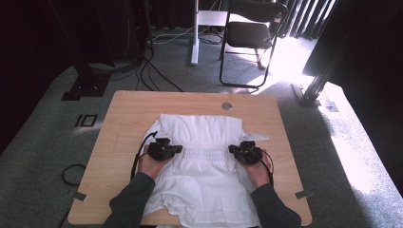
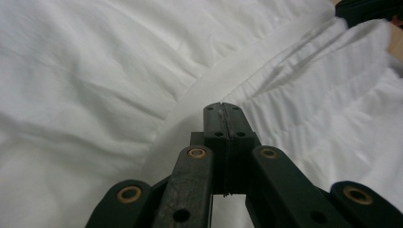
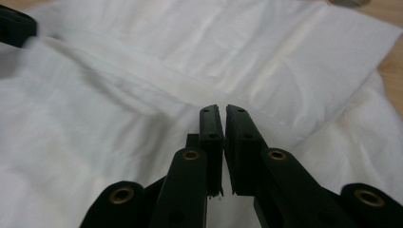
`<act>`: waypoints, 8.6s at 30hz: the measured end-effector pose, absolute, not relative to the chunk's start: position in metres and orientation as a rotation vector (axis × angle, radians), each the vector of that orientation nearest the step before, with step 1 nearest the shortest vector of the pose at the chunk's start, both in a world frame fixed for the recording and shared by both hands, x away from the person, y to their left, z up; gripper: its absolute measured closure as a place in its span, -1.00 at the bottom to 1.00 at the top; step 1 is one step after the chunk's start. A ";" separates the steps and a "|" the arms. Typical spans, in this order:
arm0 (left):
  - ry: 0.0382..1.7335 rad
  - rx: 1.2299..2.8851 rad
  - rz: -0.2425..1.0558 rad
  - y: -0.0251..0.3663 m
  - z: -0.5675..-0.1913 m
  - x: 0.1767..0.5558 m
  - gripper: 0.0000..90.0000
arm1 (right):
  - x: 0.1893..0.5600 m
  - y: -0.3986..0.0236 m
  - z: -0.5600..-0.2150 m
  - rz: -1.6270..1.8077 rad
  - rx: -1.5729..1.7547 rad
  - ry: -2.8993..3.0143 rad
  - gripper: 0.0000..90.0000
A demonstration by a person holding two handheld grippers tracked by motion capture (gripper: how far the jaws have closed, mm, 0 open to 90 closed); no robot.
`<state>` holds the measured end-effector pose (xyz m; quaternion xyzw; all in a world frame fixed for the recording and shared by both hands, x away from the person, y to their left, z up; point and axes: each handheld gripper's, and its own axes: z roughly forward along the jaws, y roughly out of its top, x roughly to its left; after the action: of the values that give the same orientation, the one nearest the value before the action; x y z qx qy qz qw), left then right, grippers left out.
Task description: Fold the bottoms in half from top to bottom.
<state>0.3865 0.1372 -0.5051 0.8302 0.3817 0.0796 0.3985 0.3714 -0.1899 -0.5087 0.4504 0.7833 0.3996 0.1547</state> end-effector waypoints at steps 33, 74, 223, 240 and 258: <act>0.723 2.221 -0.016 0.128 -0.545 0.312 0.62 | 0.306 -0.162 -0.529 1.356 0.941 2.532 0.46; 1.035 2.095 0.251 0.165 -0.548 0.404 0.38 | 0.411 -0.179 -0.551 1.029 1.285 2.280 0.23; 1.094 1.784 0.347 0.205 -0.446 0.389 0.12 | 0.388 -0.203 -0.479 1.237 1.357 2.061 0.03; 1.112 1.988 0.178 0.179 -0.529 0.342 0.23 | 0.329 -0.179 -0.534 1.038 1.271 2.260 0.03; 1.068 1.810 0.346 0.177 -0.471 0.368 0.08 | 0.329 -0.180 -0.547 1.013 1.288 2.288 0.02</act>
<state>0.3675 0.1769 -0.4708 0.7433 0.4388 0.1422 0.4844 0.3292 -0.1798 -0.5471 0.4517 0.8021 0.3551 0.1630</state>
